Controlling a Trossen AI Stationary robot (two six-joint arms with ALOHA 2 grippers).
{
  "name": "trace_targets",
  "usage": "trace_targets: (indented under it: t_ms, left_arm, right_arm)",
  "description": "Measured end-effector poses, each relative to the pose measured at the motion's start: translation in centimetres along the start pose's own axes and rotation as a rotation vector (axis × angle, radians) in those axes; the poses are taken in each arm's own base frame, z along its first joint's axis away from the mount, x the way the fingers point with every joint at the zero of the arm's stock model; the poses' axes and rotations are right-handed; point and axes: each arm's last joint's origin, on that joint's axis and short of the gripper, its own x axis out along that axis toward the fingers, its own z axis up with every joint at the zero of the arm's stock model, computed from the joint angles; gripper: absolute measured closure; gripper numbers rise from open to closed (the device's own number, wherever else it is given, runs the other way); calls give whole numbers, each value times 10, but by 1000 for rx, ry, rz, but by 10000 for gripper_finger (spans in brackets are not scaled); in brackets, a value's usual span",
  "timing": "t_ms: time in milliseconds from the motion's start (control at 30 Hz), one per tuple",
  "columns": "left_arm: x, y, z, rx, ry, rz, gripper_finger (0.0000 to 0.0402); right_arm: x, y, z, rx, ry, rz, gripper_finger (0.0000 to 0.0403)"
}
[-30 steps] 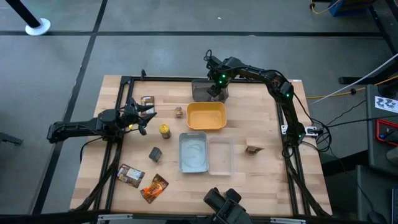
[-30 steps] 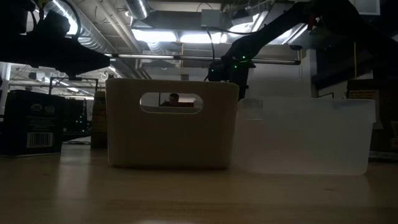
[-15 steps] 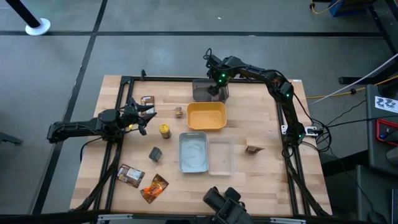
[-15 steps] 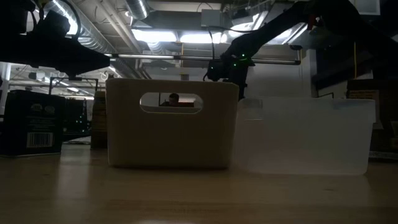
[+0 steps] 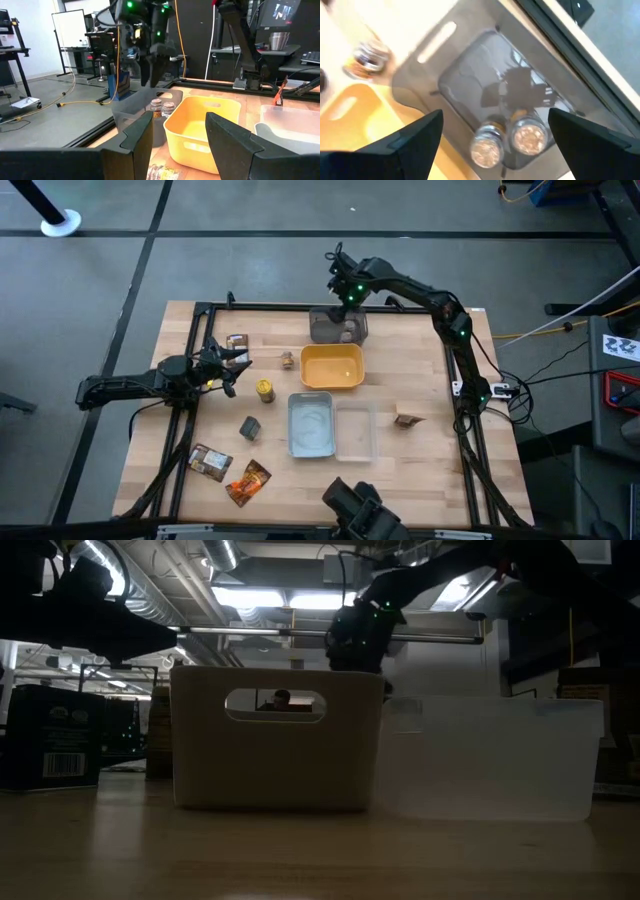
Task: Sort spices by type
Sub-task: Put the top brown seasoning bottle into the black transparent bin
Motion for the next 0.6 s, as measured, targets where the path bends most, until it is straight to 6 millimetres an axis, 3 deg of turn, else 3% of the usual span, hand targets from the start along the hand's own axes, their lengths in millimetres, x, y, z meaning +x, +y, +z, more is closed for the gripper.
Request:
trace_targets:
  t_ms: [600]
  left_arm:
    - [0,0,0,0,0,0,235]
  right_arm:
    - [-41,9,11,-23,-60,-30,45]
